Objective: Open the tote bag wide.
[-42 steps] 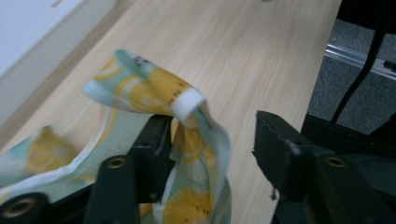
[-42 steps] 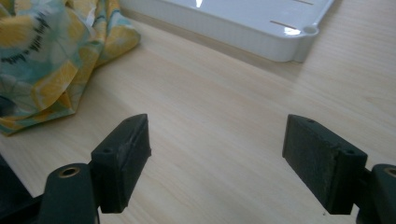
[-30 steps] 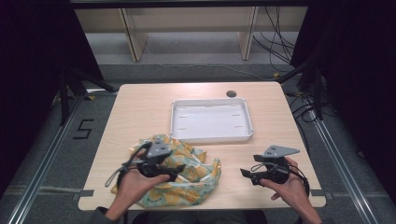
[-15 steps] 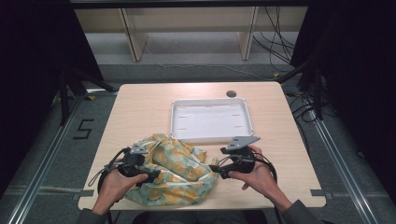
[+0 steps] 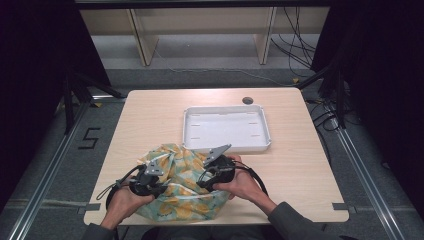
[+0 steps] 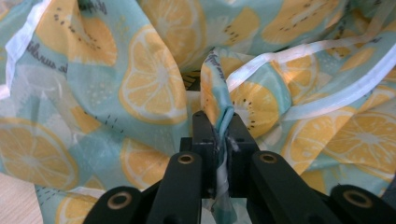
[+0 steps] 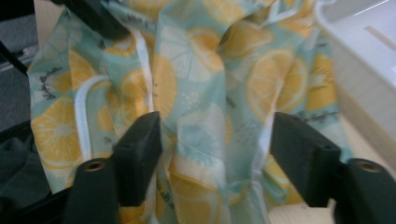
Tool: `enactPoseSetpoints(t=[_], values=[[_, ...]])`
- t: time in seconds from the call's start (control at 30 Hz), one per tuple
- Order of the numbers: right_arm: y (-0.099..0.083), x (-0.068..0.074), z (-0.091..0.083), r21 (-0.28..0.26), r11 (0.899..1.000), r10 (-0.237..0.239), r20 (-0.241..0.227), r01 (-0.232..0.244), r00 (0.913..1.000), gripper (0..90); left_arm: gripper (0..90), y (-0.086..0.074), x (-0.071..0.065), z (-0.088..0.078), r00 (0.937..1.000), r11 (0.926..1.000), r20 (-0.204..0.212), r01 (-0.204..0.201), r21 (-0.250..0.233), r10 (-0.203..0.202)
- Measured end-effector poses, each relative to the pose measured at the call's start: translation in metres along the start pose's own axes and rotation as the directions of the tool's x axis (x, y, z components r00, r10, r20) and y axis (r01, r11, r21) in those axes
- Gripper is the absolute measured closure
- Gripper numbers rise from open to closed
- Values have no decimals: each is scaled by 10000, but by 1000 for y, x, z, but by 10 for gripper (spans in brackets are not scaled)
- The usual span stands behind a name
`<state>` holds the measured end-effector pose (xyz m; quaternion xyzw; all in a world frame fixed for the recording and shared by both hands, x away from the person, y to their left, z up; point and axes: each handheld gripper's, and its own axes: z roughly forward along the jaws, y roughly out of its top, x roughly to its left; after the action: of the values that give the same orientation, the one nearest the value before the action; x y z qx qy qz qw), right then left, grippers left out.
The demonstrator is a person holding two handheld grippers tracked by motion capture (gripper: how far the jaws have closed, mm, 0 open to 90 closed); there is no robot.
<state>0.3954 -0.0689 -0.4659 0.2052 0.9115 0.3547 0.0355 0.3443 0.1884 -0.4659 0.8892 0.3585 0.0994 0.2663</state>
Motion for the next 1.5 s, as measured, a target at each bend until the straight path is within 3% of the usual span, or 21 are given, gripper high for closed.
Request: enactPoseSetpoints(t=[0.03,0.17,0.3,0.43,0.5,0.53,0.6,0.67,0.73,0.77,0.83,1.0,1.13,1.17,1.2,1.27,1.3,1.33,1.37,1.43,1.5], values=[[-1,2,4,349,9993,106,-21,-105,9999,475,858,0,0,-1,9998,9998,41,-193,60,193],[-8,3,4,780,9951,-606,-56,608,9981,862,868,2,-7,-1,9996,9995,-2,-291,-142,291],[-16,-1,-11,989,9910,-945,369,905,9948,896,869,5,-16,-1,9972,9970,82,-737,-244,739],[-33,-12,-40,1072,9923,-712,863,618,9937,900,869,10,-29,3,9929,9930,351,-1127,-342,1139],[-45,-21,-61,779,9967,-326,1350,221,9903,900,869,15,-38,4,9863,9880,628,-1503,-342,1522],[-45,-21,-61,779,9967,-326,1350,221,9903,900,869,17,-43,6,9825,9847,676,-1724,-265,1738],[-52,-24,-77,810,9967,-39,1836,-112,9830,900,869,21,-56,13,9773,9801,746,-1979,-158,1985],[-64,-30,-97,638,9966,356,2496,-531,9677,900,869,25,-64,21,9705,9739,810,-2269,-110,2270],[-74,-35,-111,430,9964,595,2662,-735,9621,900,869,29,-72,27,9647,9686,904,-2487,41,2473],[-79,-41,-116,253,9985,391,2753,-479,9606,900,869,31,-75,29,9603,9646,965,-2637,90,2616],[-89,-45,-128,270,9932,996,3092,-1135,9458,900,869,35,-79,34,9574,9616,967,-2743,110,2720],[-108,-59,-139,614,9831,1382,3689,-1725,9191,900,867,40,-83,42,9527,9563,930,-2919,155,2893],[-114,-60,-140,802,9790,1470,3588,-1873,9218,877,852,42,-84,44,9541,9576,911,-2876,141,2852],[-114,-59,-143,1019,9744,1555,3386,-2005,9280,829,835,42,-84,43,9545,9585,953,-2849,121,2825],[-115,-57,-141,706,9791,1556,3427,-1905,9265,735,807,42,-84,41,9578,9628,1032,-2702,47,2683],[-109,-51,-143,363,9834,1573,3180,-1778,9350,592,721,44,-84,35,9627,9691,1110,-2452,-264,2467],[-104,-47,-144,125,9892,1346,3137,-1458,9399,527,682,46,-83,30,9587,9661,1189,-2568,-279,2583],[-91,-40,-148,-588,9939,1069,3144,-930,9433,462,594,47,-84,25,9629,9696,1162,-2387,-546,2436],[-91,-40,-148,-588,9939,1069,3144,-930,9433,462,594,49,-84,21,9659,9695,962,-2341,-721,2404],[-78,-32,-151,-814,9950,776,2745,-573,9585,434,539,54,-84,9,9697,9682,896,-2150,-1276,2271],[-67,-28,-146,-948,9953,429,2631,-184,9638,418,505,61,-84,1,9700,9591,617,-2215,-1760,2353]])
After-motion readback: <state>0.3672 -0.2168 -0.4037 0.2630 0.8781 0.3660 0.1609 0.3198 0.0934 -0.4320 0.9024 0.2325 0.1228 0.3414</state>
